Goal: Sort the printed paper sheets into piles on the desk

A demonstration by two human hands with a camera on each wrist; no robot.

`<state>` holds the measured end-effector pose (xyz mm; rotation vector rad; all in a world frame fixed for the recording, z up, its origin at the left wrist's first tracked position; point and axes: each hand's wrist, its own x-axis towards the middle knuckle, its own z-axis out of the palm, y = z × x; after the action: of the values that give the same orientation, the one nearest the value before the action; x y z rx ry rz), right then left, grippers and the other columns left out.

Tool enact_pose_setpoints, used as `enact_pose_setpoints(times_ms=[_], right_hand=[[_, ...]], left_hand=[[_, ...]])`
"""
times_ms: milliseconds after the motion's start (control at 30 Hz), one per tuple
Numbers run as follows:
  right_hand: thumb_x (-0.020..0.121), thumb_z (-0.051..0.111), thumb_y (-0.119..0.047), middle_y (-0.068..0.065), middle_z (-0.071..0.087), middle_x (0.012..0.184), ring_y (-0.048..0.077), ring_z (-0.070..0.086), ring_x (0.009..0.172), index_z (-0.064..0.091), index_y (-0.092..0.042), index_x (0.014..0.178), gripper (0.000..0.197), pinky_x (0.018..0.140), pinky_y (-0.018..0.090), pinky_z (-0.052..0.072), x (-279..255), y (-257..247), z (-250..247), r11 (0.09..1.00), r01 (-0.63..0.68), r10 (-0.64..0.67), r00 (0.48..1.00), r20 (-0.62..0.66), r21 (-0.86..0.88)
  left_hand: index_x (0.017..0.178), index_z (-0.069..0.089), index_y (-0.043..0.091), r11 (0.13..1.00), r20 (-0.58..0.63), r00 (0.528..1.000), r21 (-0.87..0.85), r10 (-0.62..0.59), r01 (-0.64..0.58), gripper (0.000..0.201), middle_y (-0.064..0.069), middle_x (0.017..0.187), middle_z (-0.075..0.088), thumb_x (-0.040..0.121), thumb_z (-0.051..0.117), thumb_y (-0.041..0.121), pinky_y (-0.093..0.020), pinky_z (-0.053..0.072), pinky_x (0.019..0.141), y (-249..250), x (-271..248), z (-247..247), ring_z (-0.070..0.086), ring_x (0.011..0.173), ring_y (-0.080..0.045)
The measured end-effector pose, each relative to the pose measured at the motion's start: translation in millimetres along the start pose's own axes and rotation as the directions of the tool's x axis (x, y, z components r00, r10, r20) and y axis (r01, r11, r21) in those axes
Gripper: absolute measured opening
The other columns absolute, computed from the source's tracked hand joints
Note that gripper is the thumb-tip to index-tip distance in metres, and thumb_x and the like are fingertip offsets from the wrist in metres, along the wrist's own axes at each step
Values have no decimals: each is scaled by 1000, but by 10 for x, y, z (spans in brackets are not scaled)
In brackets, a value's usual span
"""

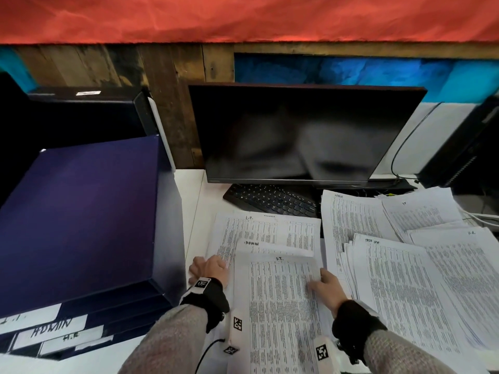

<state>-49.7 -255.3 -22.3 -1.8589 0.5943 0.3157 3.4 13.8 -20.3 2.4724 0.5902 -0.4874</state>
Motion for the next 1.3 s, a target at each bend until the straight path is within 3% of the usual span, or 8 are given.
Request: enact_pose_setpoints(times_ms=[167,400,533,700,867,1000,1133,1300], right_hand=[[83,53,4,18,67,97,37,64,94,57,-12,89,18,82,45,53,0,-31,60,1000,10,-10,1000,-2,7],[85,51,4,16,67,97,34,65,92,57,-11,96,20,79,42,55,-20,-24,77,999,11,-12,1000,21,30],[84,52,4,17,68,97,36,65,92,57,-11,94,19,82,47,56,-39,-13,68,1000,7,-7,1000,22,18],[83,54,3,13,67,94,33,65,90,57,-12,93,18,83,46,55,-42,-16,55,1000,4,-4,1000,22,-4],[84,53,3,10,67,92,31,65,89,56,-15,92,20,82,42,55,-35,-34,59,1000,8,-8,999,32,0],[86,52,5,5,66,91,22,64,84,56,-16,94,23,66,28,52,-48,-29,48,999,5,-8,999,53,48],[84,51,8,8,66,92,25,63,88,58,-10,93,21,74,33,51,-50,-4,21,997,-11,4,996,87,72],[81,48,14,6,41,69,17,38,65,43,-6,70,24,59,27,29,-121,-60,-33,983,-9,-6,996,84,181]], left_hand=[[90,56,28,994,-65,996,86,67,-61,15,-3,120,35,78,65,26,-36,36,96,-116,-44,112,37,112,-24],[127,34,15,999,-45,999,31,-24,25,81,-14,123,39,65,83,30,-41,45,92,-80,-1,-15,44,114,-31],[126,39,15,994,-104,993,91,62,-53,58,-9,122,50,79,72,24,-38,45,93,-80,-14,-28,52,112,-28],[99,55,7,980,-224,955,29,197,-195,14,-10,104,62,93,54,20,-38,50,82,-62,-79,-122,58,94,-31],[104,58,4,958,-228,933,133,280,-255,23,-12,105,64,98,48,24,-37,46,80,11,-141,-202,59,97,-32],[105,61,4,949,-223,930,192,292,-251,30,-14,104,64,101,38,23,-38,50,78,37,-164,-217,62,94,-34],[131,53,20,939,-362,868,84,340,-333,42,-12,137,50,97,34,4,-41,47,96,116,-228,-370,56,114,-33],[116,55,16,856,-609,745,-201,271,-476,34,-6,98,59,96,33,-2,-35,46,71,372,-547,-759,56,86,-26]])
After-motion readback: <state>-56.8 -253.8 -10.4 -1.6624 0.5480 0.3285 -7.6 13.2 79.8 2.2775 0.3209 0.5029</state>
